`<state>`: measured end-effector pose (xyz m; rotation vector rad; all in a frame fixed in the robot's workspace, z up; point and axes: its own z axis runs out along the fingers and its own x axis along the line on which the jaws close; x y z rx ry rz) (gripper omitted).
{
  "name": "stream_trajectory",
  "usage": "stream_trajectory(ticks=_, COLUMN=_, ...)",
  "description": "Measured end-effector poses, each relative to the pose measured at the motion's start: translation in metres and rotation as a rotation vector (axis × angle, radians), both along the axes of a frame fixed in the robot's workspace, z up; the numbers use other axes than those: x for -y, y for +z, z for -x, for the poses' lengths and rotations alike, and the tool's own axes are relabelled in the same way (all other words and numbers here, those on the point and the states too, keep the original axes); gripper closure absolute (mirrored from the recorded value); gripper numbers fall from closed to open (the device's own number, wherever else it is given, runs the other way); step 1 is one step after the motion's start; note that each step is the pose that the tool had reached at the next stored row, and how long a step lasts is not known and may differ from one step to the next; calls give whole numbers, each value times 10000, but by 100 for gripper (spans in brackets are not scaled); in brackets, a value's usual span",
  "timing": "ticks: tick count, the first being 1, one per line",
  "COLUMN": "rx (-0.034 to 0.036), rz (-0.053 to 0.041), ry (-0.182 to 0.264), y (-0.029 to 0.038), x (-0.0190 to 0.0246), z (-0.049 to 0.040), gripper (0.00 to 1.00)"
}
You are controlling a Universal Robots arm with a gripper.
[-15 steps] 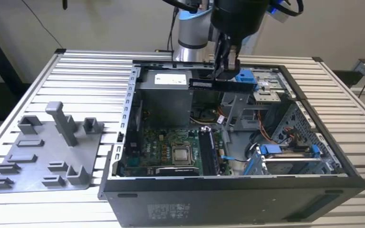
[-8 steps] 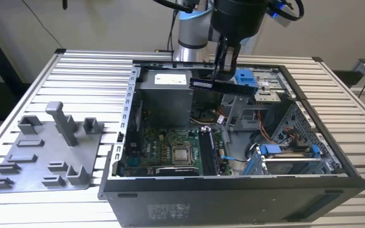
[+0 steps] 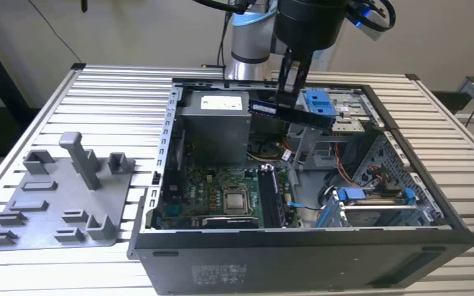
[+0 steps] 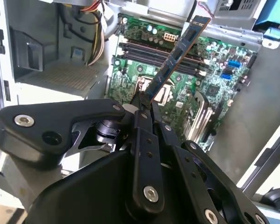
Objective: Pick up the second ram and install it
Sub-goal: 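Insert the second ram into the second slot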
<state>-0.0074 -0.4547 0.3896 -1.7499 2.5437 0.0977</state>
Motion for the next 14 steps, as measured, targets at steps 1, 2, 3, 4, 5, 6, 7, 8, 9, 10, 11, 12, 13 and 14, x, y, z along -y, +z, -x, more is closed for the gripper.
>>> stream_trajectory(ticks=1, rx=0, rz=0, ry=-172, y=-1, x=0, z=0, gripper=86)
stream_trajectory(ticks=2, rx=-1, rz=1, ry=-323, y=-2, x=0, z=0, gripper=86)
stream_trajectory(ticks=3, rx=0, rz=0, ry=-471, y=-3, x=0, z=0, gripper=86)
stream_trajectory(ticks=4, rx=0, rz=-1, ry=-613, y=-5, x=0, z=0, gripper=86)
stream_trajectory(ticks=5, rx=0, rz=-1, ry=-775, y=-7, x=0, z=0, gripper=86)
stream_trajectory(ticks=6, rx=-1, rz=-1, ry=-926, y=-8, x=0, z=0, gripper=86)
stream_trajectory(ticks=7, rx=-3, rz=0, ry=-1077, y=-9, x=0, z=0, gripper=86)
stream_trajectory(ticks=8, rx=-4, rz=0, ry=-1230, y=-10, x=0, z=0, gripper=86)
stream_trajectory(ticks=9, rx=-8, rz=1, ry=-1372, y=-11, x=0, z=0, gripper=86)
stream_trajectory(ticks=10, rx=-14, rz=1, ry=-1502, y=-12, x=0, z=0, gripper=86)
stream_trajectory(ticks=11, rx=-23, rz=1, ry=-1622, y=-14, x=0, z=0, gripper=86)
stream_trajectory(ticks=12, rx=-33, rz=2, ry=-1758, y=-15, x=0, z=0, gripper=86)
stream_trajectory(ticks=13, rx=-43, rz=3, ry=-1875, y=-16, x=0, z=0, gripper=86)
stream_trajectory(ticks=14, rx=-54, rz=5, ry=-1992, y=-17, x=0, z=0, gripper=86)
